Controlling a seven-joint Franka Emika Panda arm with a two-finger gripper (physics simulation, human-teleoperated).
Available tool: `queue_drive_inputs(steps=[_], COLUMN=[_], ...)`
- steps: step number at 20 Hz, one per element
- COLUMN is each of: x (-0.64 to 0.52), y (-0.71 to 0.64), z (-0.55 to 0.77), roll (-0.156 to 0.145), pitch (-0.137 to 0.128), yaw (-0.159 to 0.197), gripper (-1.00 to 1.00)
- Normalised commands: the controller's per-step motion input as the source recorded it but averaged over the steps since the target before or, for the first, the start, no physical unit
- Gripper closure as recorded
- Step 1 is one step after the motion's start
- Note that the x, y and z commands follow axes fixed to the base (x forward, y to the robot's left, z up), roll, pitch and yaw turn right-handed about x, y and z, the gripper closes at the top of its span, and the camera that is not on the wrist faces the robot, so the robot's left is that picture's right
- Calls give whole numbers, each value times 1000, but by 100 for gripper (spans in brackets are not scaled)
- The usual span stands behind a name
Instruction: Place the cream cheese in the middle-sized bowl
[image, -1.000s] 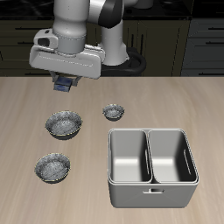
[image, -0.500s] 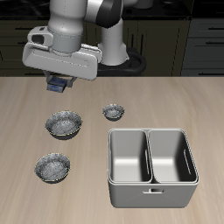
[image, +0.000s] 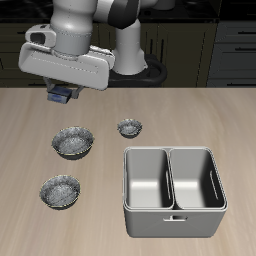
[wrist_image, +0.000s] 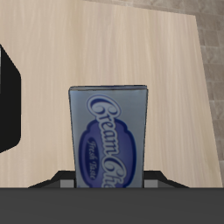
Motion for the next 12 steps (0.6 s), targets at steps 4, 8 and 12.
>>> queue_drive_inputs(steps=[4, 8, 12], x=[174, 291, 202], y=[-74, -212, -256], z=[53, 52, 30], roll=[-20, -38, -38], pitch=[4, -18, -12], yaw=[-22, 17, 12], gripper=[100, 100, 100])
